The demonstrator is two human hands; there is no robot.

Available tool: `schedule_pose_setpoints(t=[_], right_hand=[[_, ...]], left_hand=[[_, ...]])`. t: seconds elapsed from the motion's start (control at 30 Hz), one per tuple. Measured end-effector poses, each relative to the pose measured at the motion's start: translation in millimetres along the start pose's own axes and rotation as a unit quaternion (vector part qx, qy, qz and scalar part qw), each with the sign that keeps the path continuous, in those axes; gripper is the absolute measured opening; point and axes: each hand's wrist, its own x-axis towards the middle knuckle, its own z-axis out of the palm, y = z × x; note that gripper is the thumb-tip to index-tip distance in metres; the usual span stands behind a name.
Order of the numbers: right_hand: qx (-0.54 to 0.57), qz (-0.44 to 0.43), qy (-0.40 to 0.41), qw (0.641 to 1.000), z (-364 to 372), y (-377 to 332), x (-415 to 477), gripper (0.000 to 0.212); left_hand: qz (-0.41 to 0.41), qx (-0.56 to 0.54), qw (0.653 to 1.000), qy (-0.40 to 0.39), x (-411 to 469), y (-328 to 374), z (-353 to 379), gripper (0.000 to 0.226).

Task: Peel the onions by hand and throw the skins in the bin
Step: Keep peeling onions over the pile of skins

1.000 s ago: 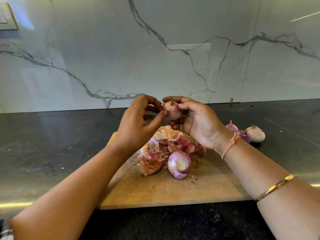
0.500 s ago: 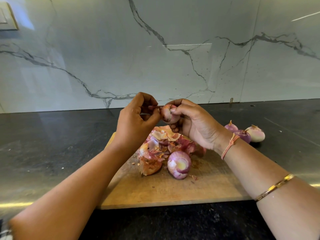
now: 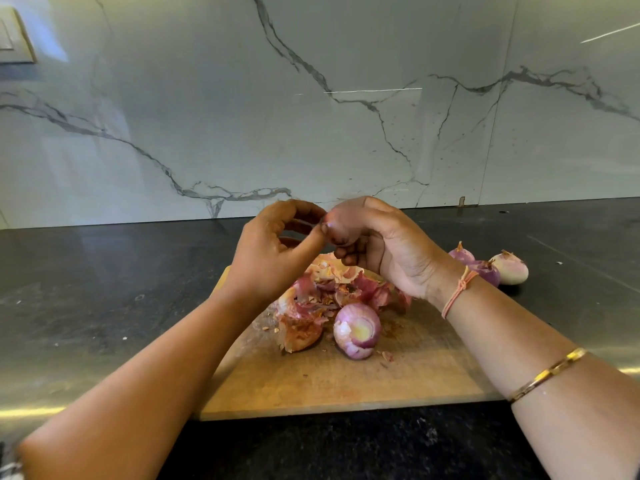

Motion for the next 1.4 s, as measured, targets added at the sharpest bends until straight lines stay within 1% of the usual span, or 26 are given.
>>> schedule_pose_setpoints(t=[0.17,0.47,0.67,0.77,0.83,0.9,0.97,1.03,1.13,1.27,1.4], right_hand=[[-0.032,-0.018,-0.02,0.999,0,2,0,0.023],[-0.045,-0.025,-0.02,0.998,0,3,-1,0.024],[-0.038,-0.024,-0.024,0.999,0,3,-1,0.023],[-0.006,-0.02,-0.039,0.999,3,1,-3,0.024],[0.004,-0.018,-0.04,0.999,4,0,-4,0.024],[-0.02,-0.015,-0.029,0.999,4,1,-4,0.023],[-0.038,-0.007,-0.01,0.999,3,2,-2,0.022],[-0.034,-0.001,-0.001,0.999,3,2,-2,0.02],[-0.025,-0.01,-0.013,1.0,2,0,-1,0.019],[-0.014,-0.025,-0.013,1.0,-1,-1,0,0.026],[0.011,-0.026,0.0,1.0,-3,-3,0,0.028]], left_hand=[[-0.002,0.021,1.0,0.002,-1,3,-2,0.015],[-0.006,0.05,0.999,0.02,1,3,-1,0.012],[0.045,0.129,0.99,0.035,2,1,-1,0.008],[0.071,0.161,0.982,0.064,2,-1,-3,0.02],[0.077,0.164,0.981,0.073,3,0,-3,0.022],[0.069,0.151,0.984,0.069,3,-1,-3,0.015],[0.04,0.124,0.989,0.065,4,-2,-3,0.007],[0.017,0.099,0.993,0.065,4,-3,-2,0.009],[-0.012,0.077,0.994,0.082,4,-2,-2,0.012],[-0.045,0.094,0.99,0.091,6,-6,-4,0.011],[-0.047,0.108,0.991,0.069,6,-6,-5,0.015]])
